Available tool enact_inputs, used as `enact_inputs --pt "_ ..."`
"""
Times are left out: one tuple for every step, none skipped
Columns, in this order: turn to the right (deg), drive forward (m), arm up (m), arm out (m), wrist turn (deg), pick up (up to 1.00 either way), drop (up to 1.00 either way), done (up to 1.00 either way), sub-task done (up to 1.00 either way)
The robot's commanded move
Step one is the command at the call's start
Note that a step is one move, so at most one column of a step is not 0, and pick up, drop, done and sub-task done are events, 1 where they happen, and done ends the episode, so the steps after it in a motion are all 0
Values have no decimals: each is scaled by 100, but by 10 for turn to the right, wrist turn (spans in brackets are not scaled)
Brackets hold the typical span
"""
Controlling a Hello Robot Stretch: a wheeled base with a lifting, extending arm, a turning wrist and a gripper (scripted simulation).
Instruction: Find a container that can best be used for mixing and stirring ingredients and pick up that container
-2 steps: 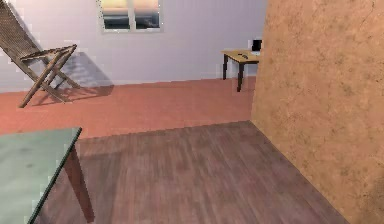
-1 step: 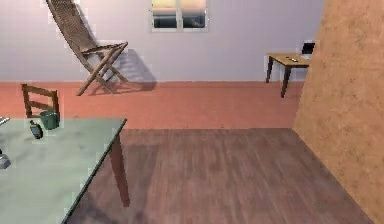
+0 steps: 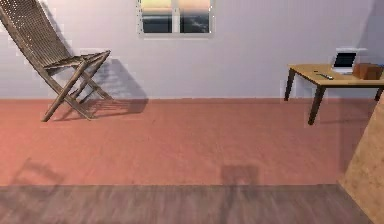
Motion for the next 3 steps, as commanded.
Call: enact_inputs --pt "0 40 0 0 0 0 0 0 0" --pt "-450 0 0 0 0 0 0 0 0" --pt "-60 0 0 0 0 0 0 0 0"
